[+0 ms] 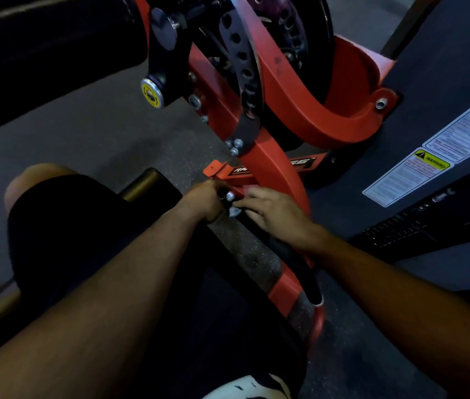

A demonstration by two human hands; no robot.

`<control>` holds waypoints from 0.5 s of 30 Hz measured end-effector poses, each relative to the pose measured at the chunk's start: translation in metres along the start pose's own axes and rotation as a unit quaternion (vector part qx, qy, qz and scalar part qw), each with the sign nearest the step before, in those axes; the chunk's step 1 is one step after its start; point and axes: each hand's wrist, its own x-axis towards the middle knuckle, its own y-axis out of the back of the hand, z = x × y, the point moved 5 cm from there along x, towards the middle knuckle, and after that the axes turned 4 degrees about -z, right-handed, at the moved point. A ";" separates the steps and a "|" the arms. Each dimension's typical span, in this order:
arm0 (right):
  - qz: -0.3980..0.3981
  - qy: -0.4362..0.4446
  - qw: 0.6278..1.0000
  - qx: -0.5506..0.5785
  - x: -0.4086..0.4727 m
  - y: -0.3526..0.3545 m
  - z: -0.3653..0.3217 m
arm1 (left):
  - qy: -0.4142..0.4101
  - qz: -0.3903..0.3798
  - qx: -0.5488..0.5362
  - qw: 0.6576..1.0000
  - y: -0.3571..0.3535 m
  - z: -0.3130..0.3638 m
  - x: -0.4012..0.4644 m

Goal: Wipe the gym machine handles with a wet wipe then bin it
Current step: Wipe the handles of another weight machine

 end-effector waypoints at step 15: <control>-0.138 0.042 0.988 -0.056 -0.058 -0.007 0.012 | 0.003 -0.011 0.000 1.000 0.004 0.006 -0.011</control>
